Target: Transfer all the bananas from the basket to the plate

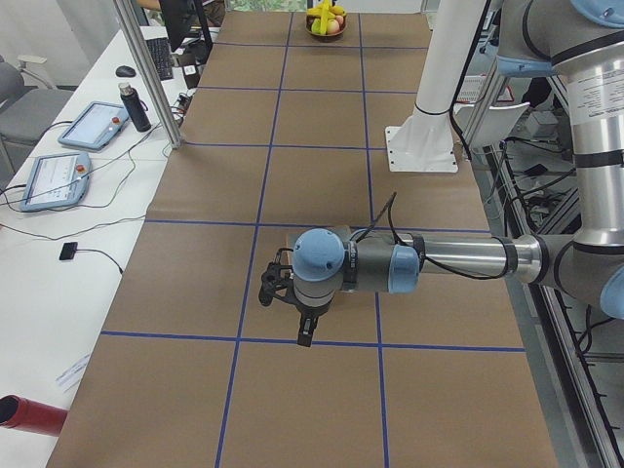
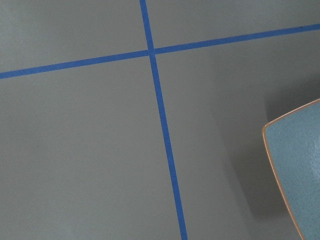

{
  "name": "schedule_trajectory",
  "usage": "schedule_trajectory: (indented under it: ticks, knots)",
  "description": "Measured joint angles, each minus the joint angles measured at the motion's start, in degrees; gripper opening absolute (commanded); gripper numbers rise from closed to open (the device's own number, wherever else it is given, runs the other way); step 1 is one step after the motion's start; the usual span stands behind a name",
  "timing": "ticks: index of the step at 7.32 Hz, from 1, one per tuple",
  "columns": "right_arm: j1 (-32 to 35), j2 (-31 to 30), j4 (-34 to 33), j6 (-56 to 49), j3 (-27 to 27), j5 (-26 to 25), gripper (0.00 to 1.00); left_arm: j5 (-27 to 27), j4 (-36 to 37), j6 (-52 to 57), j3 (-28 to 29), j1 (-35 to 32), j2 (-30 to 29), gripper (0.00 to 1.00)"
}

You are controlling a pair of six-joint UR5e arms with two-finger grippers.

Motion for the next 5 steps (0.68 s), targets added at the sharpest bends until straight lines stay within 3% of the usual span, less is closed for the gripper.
schedule_trajectory:
  ticks: [1, 2, 3, 4, 5]
  knots:
    - [-0.79, 0.35, 0.01, -0.12, -0.75, -0.01, 0.60, -0.03, 0.00, 0.00, 0.00, 0.00, 0.02, 1.00]
    - [-1.47, 0.49, 0.03, -0.28, -1.31, -0.05, 0.31, -0.03, 0.00, 0.00, 0.00, 0.00, 0.02, 1.00]
    - [-1.99, 0.52, 0.07, -0.42, -1.69, -0.16, 0.19, -0.02, 0.00, -0.01, 0.00, 0.00, 0.04, 1.00]
    - [-2.33, 0.54, 0.11, -0.60, -1.86, -0.54, 0.00, -0.04, 0.00, -0.01, 0.00, 0.00, 0.06, 1.00]
    - [-2.49, 0.55, 0.47, -0.75, -1.88, -1.25, 0.00, -0.05, 0.00, -0.01, -0.02, 0.00, 0.09, 1.00]
